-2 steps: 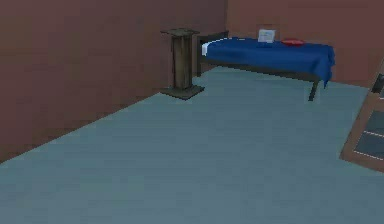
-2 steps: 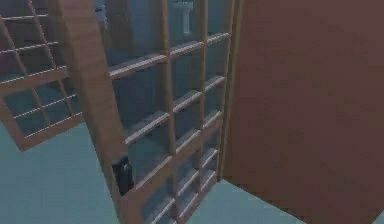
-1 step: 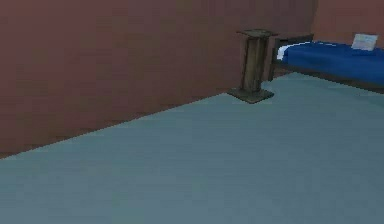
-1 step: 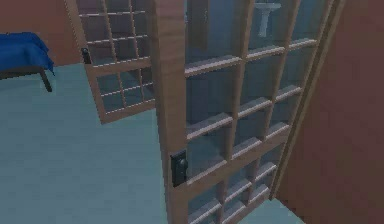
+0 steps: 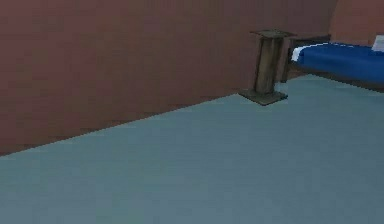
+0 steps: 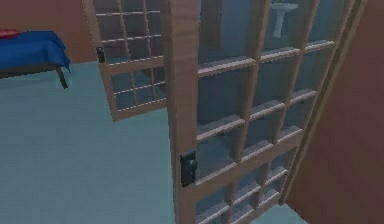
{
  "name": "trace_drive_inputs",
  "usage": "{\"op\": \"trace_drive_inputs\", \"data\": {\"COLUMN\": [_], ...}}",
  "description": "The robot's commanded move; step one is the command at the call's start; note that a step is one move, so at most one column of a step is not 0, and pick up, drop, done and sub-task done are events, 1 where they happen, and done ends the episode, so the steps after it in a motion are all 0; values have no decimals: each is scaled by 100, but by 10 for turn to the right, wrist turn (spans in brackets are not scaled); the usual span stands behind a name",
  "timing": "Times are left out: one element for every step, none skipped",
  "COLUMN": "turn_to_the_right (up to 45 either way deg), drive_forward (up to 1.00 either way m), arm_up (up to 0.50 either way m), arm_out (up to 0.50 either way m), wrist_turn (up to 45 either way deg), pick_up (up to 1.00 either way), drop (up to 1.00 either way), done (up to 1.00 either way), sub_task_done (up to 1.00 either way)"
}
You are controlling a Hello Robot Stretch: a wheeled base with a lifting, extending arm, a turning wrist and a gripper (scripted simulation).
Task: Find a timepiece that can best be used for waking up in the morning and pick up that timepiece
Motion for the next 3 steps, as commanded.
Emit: {"op": "trace_drive_inputs", "data": {"turn_to_the_right": [0, 450, 450], "drive_forward": [30, 0, 0], "arm_up": [0, 0, 0], "arm_out": [0, 0, 0], "wrist_turn": [0, 0, 0], "pick_up": [0, 0, 0], "drop": [0, 0, 0], "done": [0, 0, 0], "sub_task_done": [0, 0, 0]}}
